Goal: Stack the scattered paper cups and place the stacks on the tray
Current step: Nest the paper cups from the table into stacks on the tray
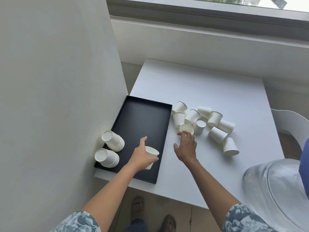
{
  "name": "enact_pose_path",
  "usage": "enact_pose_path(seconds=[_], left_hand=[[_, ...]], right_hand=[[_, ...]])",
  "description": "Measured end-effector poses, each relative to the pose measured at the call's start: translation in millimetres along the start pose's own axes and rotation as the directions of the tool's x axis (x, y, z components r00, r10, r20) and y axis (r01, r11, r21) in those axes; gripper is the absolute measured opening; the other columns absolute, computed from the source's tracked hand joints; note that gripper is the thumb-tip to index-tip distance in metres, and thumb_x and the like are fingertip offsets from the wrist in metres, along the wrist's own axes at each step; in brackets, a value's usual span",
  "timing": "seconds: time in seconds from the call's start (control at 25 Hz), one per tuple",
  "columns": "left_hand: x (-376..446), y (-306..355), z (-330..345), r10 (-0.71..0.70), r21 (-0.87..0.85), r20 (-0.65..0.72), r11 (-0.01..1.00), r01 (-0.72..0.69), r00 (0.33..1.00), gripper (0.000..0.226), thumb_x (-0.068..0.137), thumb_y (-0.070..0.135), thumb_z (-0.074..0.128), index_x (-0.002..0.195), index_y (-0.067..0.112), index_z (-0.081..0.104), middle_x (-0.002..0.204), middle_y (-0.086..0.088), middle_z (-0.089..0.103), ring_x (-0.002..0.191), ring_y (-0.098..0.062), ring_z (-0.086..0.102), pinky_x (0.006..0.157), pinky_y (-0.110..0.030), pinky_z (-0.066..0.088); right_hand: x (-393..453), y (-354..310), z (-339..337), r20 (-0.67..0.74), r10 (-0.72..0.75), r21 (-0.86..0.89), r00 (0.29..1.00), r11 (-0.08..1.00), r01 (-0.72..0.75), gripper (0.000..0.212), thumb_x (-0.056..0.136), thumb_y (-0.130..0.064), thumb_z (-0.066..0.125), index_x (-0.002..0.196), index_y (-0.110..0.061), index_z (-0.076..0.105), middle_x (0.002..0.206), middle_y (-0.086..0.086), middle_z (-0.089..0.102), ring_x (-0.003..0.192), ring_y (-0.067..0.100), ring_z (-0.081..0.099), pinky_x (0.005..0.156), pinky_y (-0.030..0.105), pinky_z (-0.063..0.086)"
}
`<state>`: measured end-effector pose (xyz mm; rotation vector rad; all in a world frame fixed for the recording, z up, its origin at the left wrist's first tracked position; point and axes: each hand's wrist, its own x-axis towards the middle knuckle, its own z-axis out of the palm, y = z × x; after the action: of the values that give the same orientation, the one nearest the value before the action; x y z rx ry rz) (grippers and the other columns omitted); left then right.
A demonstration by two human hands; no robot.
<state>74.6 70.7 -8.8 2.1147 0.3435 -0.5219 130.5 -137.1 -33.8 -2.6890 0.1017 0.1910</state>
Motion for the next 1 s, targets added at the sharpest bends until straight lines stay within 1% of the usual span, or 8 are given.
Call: enact_pose_path(seconds=[0.08,0.2,0.28,0.44,0.56,0.64,0.76,1.0], left_hand=[[0.2,-4.3,-0.6,-0.010,-0.023,0.010,1.000,0.010,1.000,0.102,0.072,0.033,0.078,0.152,0.037,0.014,0.128,-0.003,0.049,0.113,-0.021,0.048,0.081,-0.019,0.042],[-2.1,-6.0,-0.8,0.010,-0.052,0.018,0.999,-0.009,1.000,0.100,0.073,0.029,0.076,0.150,0.040,0.014,0.131,0.000,0.045,0.116,-0.021,0.047,0.065,-0.006,0.043],[-3.0,-5.0,-1.5,0.025,-0.053,0.010,0.998,-0.025,1.000,0.101,0.073,0.028,0.077,0.151,0.039,0.014,0.134,0.000,0.044,0.120,-0.021,0.045,0.084,-0.017,0.045],[-5.0,0.0,-2.2,0.039,-0.027,-0.018,0.999,-0.039,0.999,0.103,0.074,0.027,0.079,0.152,0.038,0.013,0.141,0.000,0.044,0.127,-0.022,0.044,0.104,-0.037,0.045],[-5.1,4.2,-0.2,0.056,0.053,-0.021,0.997,-0.055,0.998,0.108,0.078,0.030,0.080,0.154,0.038,0.005,0.152,-0.002,0.040,0.137,-0.024,0.042,0.105,-0.039,0.043],[-5.8,7.4,2.5,0.068,0.114,-0.028,0.991,-0.064,0.997,0.113,0.080,0.030,0.081,0.156,0.037,-0.003,0.156,-0.003,0.037,0.139,-0.025,0.041,0.105,-0.041,0.043],[-7.3,14.4,5.6,0.075,0.169,-0.036,0.983,-0.068,0.997,0.119,0.080,0.030,0.081,0.156,0.037,-0.011,0.144,-0.002,0.046,0.131,-0.026,0.048,0.100,-0.046,0.048],[-10.7,29.1,15.4,0.122,0.179,-0.022,0.977,-0.116,0.992,0.121,0.080,0.029,0.080,0.155,0.038,-0.015,0.142,-0.001,0.046,0.128,-0.026,0.049,0.096,-0.052,0.050]], right_hand=[[14.2,7.4,-3.2,0.104,0.021,-0.201,0.994,0.980,0.000,0.049,0.093,-0.020,0.056,0.142,-0.021,0.046,0.158,0.002,0.031,0.149,0.027,0.021,0.118,0.041,0.021],[25.3,16.1,-4.9,0.179,-0.018,-0.376,0.984,0.923,0.086,0.053,0.094,-0.008,0.047,0.144,-0.021,0.045,0.154,-0.004,0.037,0.151,0.027,0.017,0.119,0.043,0.016],[27.7,19.5,-4.8,0.138,-0.062,-0.394,0.989,0.912,0.112,0.046,0.095,-0.009,0.046,0.139,-0.022,0.051,0.145,-0.005,0.048,0.148,0.023,0.024,0.118,0.041,0.016],[17.6,10.4,-5.5,-0.102,-0.143,-0.028,0.984,0.990,0.141,0.027,0.095,-0.008,0.054,0.110,-0.020,0.073,0.114,0.000,0.070,0.124,0.024,0.055,0.104,0.039,0.031],[-1.6,-7.4,-3.2,-0.209,-0.220,0.303,0.953,0.912,0.277,0.027,0.094,-0.001,0.057,0.107,-0.019,0.073,0.105,0.003,0.075,0.099,0.024,0.065,0.091,0.037,0.047],[-15.7,-16.9,-3.9,-0.243,-0.254,0.448,0.936,0.827,0.341,0.032,0.096,-0.002,0.056,0.116,-0.024,0.068,0.112,-0.003,0.073,0.095,0.006,0.064,0.087,0.019,0.048],[-33.4,-22.9,-2.9,-0.265,-0.289,0.489,0.920,0.782,0.386,0.039,0.097,-0.007,0.057,0.128,-0.030,0.059,0.105,-0.014,0.069,0.093,-0.015,0.059,0.083,0.000,0.040],[-55.6,-18.9,-1.5,-0.193,-0.283,0.580,0.940,0.740,0.342,0.039,0.098,-0.008,0.058,0.130,-0.031,0.058,0.112,-0.006,0.072,0.104,0.002,0.066,0.087,0.005,0.045]])
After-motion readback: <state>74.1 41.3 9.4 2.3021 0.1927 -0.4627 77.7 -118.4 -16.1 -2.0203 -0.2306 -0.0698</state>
